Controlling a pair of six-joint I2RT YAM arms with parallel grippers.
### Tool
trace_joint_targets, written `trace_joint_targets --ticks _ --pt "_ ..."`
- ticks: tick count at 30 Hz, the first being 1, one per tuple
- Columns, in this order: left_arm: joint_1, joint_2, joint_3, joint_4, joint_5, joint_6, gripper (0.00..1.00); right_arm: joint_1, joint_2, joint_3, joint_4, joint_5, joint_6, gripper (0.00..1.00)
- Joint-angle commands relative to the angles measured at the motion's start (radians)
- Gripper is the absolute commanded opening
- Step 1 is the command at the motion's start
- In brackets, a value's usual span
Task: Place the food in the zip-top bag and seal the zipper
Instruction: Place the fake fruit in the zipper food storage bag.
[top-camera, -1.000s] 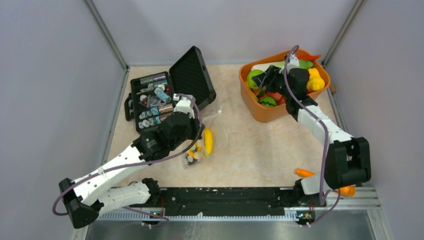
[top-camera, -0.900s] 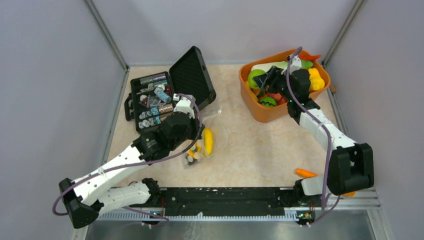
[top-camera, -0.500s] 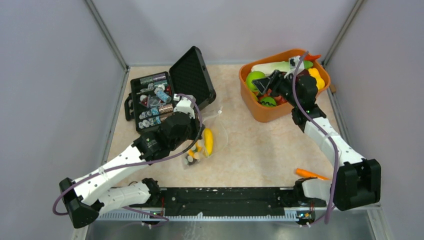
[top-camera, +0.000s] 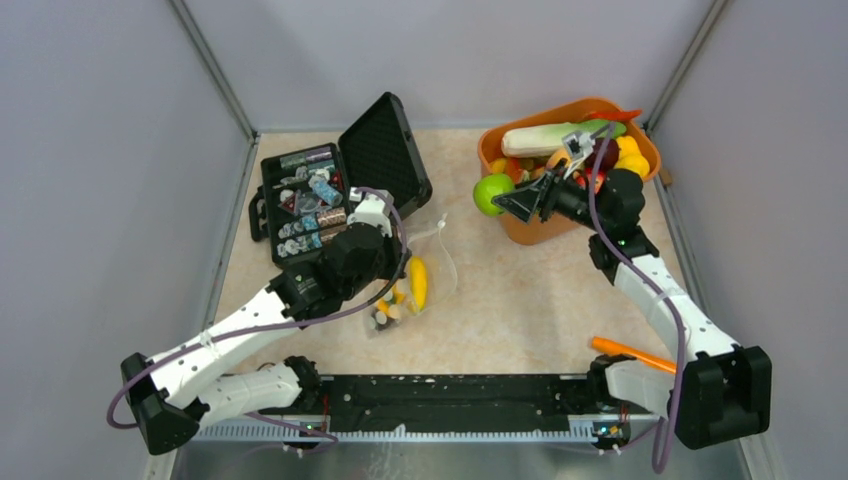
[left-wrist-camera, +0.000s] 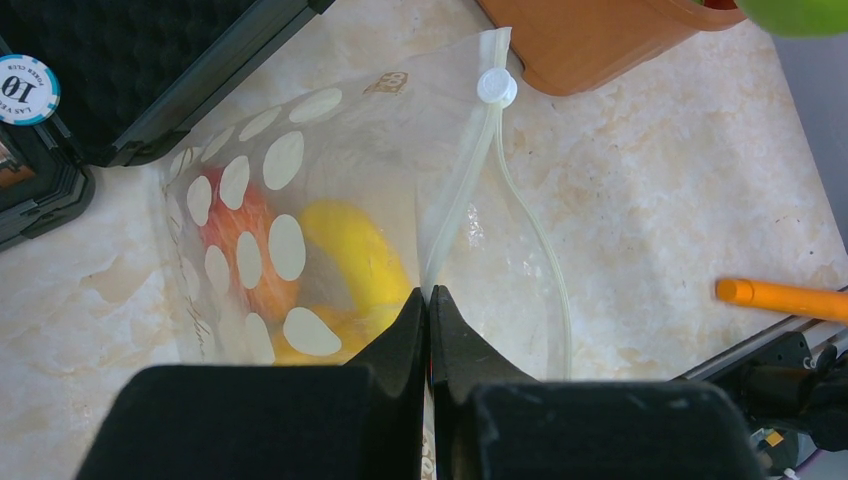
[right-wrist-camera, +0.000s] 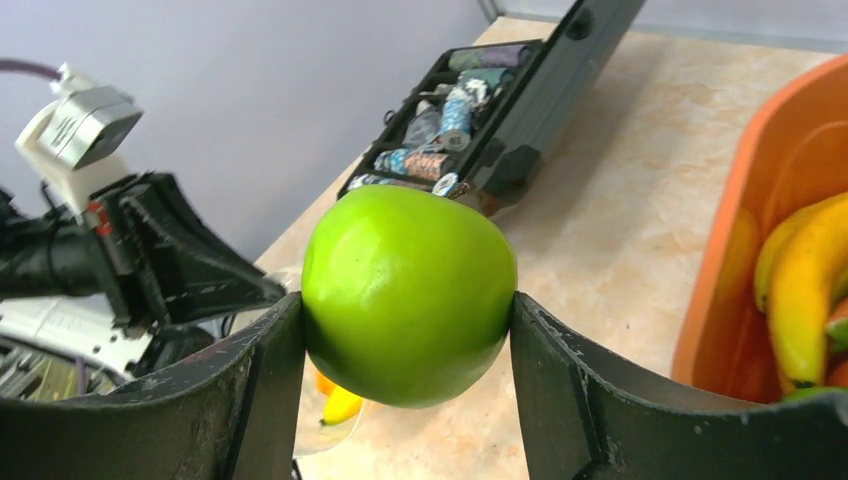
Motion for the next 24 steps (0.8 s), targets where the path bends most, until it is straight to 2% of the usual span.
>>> trace_joint_targets --ticks 1,5,11,15,18,24 --pt "-0.001 0.013 0.011 0.045 0.001 -0.004 0.0 0.031 -0.051 -0.013 0.041 -0.134 -0.055 0.33" --pt "-0.001 0.014 0.009 0.045 0.003 -0.007 0.0 0.093 -0.055 -0.004 -0.026 -0.176 -0.136 0.33" --pt "-0.001 0.011 0.009 0.043 -0.003 -0.006 0.0 0.207 -0.024 0.041 -0.222 -0.176 -0.281 0.33" --pt "-0.001 0.014 0.011 0.046 -0.002 -0.003 0.0 0.283 -0.003 0.048 -0.289 -0.144 -0.339 0.33" --pt "-0.001 0.018 0.012 0.047 0.003 -0.003 0.0 0.32 0.018 0.044 -0.297 -0.109 -0.339 0.33" --pt "-0.001 0.016 0.01 0.048 0.009 -0.004 0.0 0.379 0.064 0.022 -0.205 -0.008 -0.263 0.33"
